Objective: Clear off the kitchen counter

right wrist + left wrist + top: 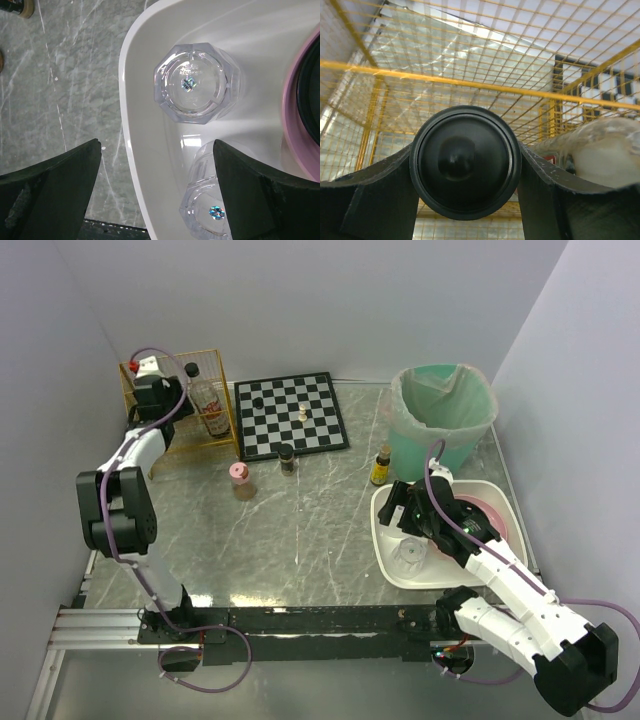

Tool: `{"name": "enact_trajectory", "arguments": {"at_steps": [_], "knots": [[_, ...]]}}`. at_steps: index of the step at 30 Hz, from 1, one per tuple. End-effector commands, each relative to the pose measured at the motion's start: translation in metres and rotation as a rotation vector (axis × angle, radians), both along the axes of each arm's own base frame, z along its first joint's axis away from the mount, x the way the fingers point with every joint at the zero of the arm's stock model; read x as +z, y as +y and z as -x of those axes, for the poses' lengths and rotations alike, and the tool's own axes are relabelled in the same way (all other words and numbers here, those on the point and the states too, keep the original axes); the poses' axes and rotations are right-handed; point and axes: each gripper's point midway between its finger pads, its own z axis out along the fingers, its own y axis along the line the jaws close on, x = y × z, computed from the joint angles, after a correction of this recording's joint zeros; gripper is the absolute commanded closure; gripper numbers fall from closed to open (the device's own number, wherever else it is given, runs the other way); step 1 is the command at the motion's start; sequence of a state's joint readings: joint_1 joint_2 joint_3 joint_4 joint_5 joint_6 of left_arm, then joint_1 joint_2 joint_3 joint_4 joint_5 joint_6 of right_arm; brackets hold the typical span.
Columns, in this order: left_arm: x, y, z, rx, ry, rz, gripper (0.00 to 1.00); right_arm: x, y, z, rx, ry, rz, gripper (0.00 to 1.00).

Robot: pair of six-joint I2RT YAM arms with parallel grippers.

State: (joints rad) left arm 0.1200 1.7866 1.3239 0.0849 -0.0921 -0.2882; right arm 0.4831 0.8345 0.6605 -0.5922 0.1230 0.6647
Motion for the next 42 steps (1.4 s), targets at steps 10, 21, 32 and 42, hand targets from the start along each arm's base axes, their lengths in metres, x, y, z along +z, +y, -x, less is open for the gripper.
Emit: {"name": "enact_trajectory", "arguments": {"at_steps": [10,21,32,42], "knots": [[0.017,-0.017,-0.026,0.001,-0.054,-0.089,0.34,0.008,-0.004,-0.003,-0.031,-0.027,-0.010,0.01],[0.012,-0.012,-0.027,0.027,-0.018,-0.089,0.19,0.007,-0.004,-0.002,-0.030,-0.026,-0.013,0.01],[0.065,-0.008,-0.007,0.101,-0.097,-0.031,0.13,0.006,-0.004,-0.001,-0.031,-0.027,-0.015,0.01],[0.158,-0.017,0.061,0.139,-0.249,0.086,0.01,0.010,-0.007,-0.005,-0.033,-0.042,0.008,0.01]]}}
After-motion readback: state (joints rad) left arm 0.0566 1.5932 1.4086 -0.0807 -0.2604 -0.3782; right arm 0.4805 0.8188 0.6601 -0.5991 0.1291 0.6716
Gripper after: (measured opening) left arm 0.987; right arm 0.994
